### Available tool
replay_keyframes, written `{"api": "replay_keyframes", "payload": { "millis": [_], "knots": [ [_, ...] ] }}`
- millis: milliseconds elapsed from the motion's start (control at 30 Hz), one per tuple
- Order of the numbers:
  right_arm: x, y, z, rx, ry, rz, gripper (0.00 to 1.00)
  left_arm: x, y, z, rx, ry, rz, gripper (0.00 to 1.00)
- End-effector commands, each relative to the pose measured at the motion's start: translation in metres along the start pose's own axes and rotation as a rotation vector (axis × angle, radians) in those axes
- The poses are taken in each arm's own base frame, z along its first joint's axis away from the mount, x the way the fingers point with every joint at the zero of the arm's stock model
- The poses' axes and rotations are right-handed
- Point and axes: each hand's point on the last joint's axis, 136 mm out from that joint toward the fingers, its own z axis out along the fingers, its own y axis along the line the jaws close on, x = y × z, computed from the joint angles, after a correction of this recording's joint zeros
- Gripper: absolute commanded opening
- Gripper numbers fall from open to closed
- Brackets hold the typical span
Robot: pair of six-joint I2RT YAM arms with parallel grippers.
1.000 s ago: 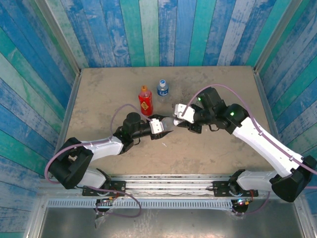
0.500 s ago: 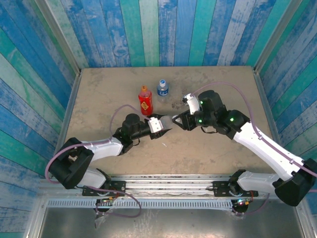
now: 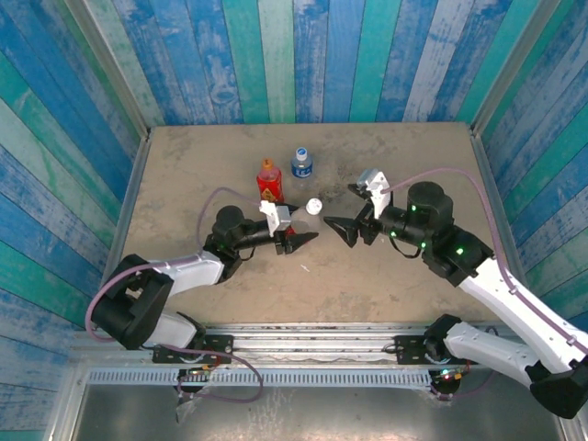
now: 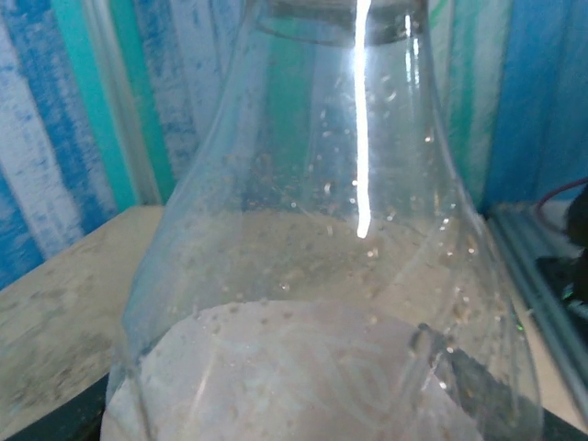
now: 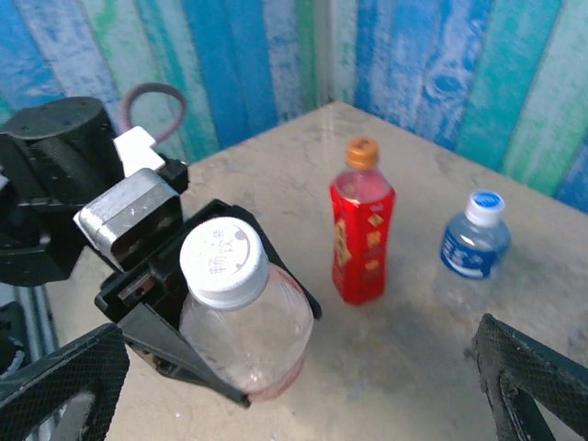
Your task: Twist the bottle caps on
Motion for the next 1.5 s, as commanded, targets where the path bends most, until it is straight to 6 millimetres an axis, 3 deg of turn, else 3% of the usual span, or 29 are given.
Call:
{"api": "replay_keyframes", "payload": {
  "millis": [0,167,300,467,667,767,833,1000,1067,1167,1300,1467],
  "knots": [
    [-0.031,0.028,0.0,-0.179,-0.104,-0.117,0.88,-0.017,-0.017,0.003,0.133,-0.068,-0.026,0.64],
    [-0.03,0.051,0.01,-0.36,-0.069,-0.149,0.72,-0.021,-0.023,0.003,0.178,-0.079,-0.019,0.64],
    [-0.025,0.053,0.021,-0.405,-0.048,-0.146,0.59,-0.024,-0.026,0.002,0.192,-0.082,-0.014,0.64],
    [-0.019,0.052,0.027,-0.417,-0.034,-0.146,0.36,-0.022,-0.026,0.003,0.195,-0.072,-0.013,0.65],
    [-0.022,0.053,0.026,-0.412,-0.046,-0.136,0.21,-0.019,-0.014,0.005,0.129,-0.062,-0.006,0.64],
    [-0.025,0.043,0.032,-0.35,-0.061,-0.09,0.19,-0.016,0.01,0.006,-0.023,-0.057,0.005,0.63],
    [-0.021,0.032,0.04,-0.268,-0.048,-0.051,0.12,-0.018,0.025,0.006,-0.128,-0.06,0.029,0.62],
    [-0.011,-0.004,0.051,0.1,-0.09,0.103,0.02,-0.021,0.041,0.021,-0.298,-0.038,0.117,0.62],
    [-0.007,-0.02,0.047,0.3,-0.118,0.176,0.01,-0.022,0.046,0.027,-0.352,-0.038,0.121,0.61],
    [-0.001,-0.02,0.048,0.457,-0.067,0.15,0.03,-0.022,0.048,0.033,-0.393,-0.044,0.123,0.6],
    [-0.008,-0.009,0.049,0.389,-0.062,0.073,0.15,-0.018,0.037,0.038,-0.321,-0.027,0.099,0.6],
    [-0.028,0.002,0.025,0.28,-0.102,-0.061,0.41,-0.017,0.016,0.034,-0.172,-0.01,0.067,0.61]
  ]
}}
